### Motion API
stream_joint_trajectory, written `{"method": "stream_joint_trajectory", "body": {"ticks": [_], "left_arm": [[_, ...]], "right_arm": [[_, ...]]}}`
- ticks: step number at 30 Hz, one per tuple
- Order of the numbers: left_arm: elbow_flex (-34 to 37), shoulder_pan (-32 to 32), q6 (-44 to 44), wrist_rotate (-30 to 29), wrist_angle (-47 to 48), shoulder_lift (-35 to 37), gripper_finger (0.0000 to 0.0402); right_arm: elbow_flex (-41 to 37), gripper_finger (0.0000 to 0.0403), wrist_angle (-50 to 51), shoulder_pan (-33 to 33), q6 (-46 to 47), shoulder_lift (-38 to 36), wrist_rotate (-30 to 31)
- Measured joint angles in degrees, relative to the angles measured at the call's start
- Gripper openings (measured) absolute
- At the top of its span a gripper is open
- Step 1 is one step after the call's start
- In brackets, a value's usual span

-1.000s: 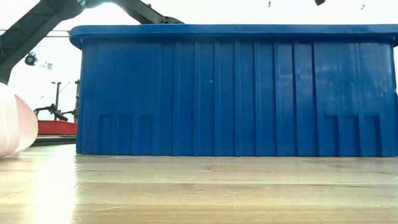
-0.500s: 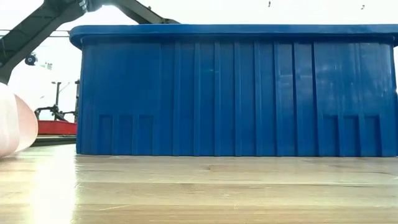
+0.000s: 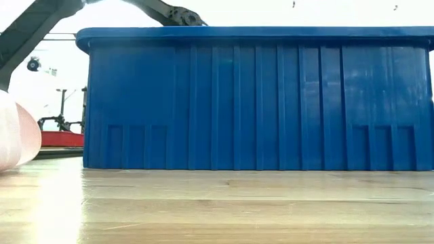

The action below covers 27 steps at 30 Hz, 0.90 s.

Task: Pick and place slides into bin
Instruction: Put the black slide into the bin

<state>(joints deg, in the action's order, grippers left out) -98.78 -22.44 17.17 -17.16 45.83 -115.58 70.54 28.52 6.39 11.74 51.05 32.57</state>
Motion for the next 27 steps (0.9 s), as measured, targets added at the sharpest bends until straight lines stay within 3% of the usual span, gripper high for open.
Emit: {"method": "stream_joint_trajectory", "body": {"ticks": [8, 16, 18, 23, 27], "left_arm": [[0.1, 0.0, -1.4, 10.0, 0.7, 6.4, 0.0272], [2.2, -0.8, 2.6, 4.4, 11.6, 9.1, 0.0258], [2.9, -1.0, 0.1, 4.4, 13.0, 9.1, 0.0237], [5.3, -0.8, -15.8, 6.6, 13.1, 8.9, 0.0154], [8.5, -1.7, -19.2, 6.7, 13.2, 8.9, 0.0078]], "right_arm": [[0.0, 0.0013, 0.0, 0.0, 0.2, 0.0, 0.0], [0.0, 0.0013, 0.0, 0.0, 0.2, 0.0, 0.0], [0.0, 0.0013, 0.0, 0.0, 0.2, 0.0, 0.0], [0.0, 0.0013, 0.0, 0.0, 0.2, 0.0, 0.0], [0.0, 0.0013, 0.0, 0.0, 0.2, 0.0, 0.0]]}}
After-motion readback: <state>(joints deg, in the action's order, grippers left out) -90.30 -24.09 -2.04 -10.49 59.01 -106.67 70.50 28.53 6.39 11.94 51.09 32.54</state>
